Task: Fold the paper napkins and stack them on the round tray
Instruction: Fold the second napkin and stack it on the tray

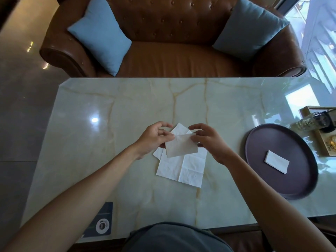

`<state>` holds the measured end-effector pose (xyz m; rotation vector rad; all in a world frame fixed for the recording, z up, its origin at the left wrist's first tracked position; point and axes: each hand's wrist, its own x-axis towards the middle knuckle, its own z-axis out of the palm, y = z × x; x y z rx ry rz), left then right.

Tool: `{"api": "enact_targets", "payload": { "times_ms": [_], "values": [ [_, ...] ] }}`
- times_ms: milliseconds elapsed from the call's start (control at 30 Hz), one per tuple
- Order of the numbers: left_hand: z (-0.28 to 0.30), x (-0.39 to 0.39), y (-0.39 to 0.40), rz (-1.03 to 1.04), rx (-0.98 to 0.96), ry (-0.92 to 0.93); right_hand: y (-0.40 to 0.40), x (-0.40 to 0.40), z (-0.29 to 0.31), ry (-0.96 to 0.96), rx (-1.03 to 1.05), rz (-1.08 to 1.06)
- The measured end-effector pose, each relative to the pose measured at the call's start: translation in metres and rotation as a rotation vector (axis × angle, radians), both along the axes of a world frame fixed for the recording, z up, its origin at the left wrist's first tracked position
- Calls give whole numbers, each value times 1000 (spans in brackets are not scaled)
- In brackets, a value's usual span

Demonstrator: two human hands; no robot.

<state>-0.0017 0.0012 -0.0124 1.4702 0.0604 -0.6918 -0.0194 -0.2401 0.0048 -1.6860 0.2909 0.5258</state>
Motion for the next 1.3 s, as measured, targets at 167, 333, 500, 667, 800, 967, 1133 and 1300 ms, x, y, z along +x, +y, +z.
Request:
{"api": "enact_targets", "payload": {
  "times_ms": [167, 333, 500, 667, 800, 967, 1133, 1300],
  "values": [
    [8, 9, -6, -176, 206, -147, 7, 5, 17, -33, -231, 257],
    [17, 13, -11, -264, 310, -217, 16, 11, 30, -101, -414, 375],
    [19, 9, -18, -336, 309, -239, 13, 11, 33, -103, -463, 358],
    [10, 0, -33, -347, 278, -231, 1, -2, 31, -87, -532, 356],
    [6, -5, -54, -383, 286, -228, -20, -13, 23, -96, -539, 359],
    [6, -2, -94, -400, 298, -234, -97, -27, 10, -76, -446, 253],
    [6, 5, -154, -439, 299, -200, -177, -48, -13, -27, -171, -121],
    [-1, 9, -239, -504, 304, -182, -221, -71, -30, 163, 288, -172]
  ]
}}
